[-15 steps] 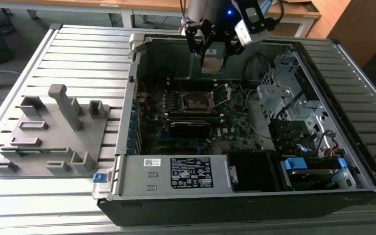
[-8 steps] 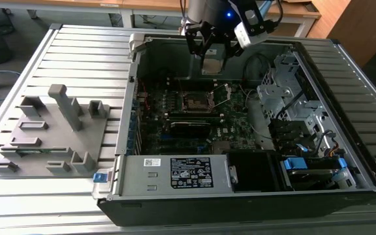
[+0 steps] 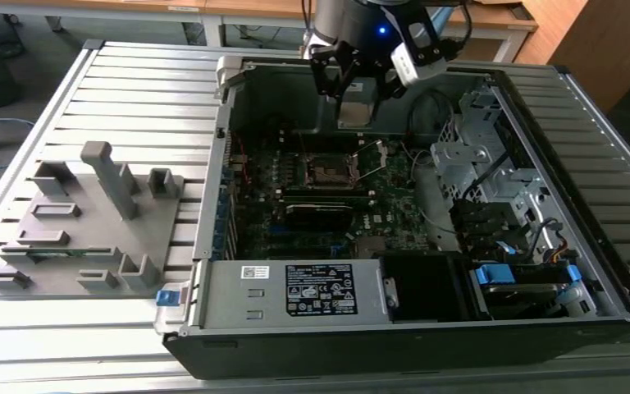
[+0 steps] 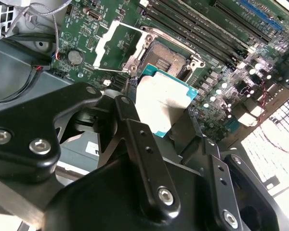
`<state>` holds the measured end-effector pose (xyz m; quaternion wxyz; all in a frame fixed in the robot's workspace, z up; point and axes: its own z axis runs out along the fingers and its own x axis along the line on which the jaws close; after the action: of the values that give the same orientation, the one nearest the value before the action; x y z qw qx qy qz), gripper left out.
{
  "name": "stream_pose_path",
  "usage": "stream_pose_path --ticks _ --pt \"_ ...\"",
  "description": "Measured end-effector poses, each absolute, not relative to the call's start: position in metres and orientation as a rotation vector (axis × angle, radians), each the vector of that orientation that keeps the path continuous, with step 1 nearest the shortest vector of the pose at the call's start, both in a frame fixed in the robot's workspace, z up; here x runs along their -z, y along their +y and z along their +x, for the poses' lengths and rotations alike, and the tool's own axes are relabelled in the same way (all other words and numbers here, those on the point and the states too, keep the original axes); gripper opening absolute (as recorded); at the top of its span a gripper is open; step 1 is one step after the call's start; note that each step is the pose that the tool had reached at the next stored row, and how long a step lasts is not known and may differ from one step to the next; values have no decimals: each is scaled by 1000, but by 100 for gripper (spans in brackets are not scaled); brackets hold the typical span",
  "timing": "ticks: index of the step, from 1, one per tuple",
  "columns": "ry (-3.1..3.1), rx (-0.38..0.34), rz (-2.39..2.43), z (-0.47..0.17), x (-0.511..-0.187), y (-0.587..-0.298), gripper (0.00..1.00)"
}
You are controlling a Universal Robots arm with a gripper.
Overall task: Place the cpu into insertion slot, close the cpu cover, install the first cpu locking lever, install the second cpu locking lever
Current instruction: 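Place the cpu into insertion slot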
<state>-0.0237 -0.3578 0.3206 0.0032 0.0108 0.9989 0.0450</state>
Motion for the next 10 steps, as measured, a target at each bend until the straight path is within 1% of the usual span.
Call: stream_pose_path --ticks 10 --pt "3130 -141 32 -24 -311 -358 54"
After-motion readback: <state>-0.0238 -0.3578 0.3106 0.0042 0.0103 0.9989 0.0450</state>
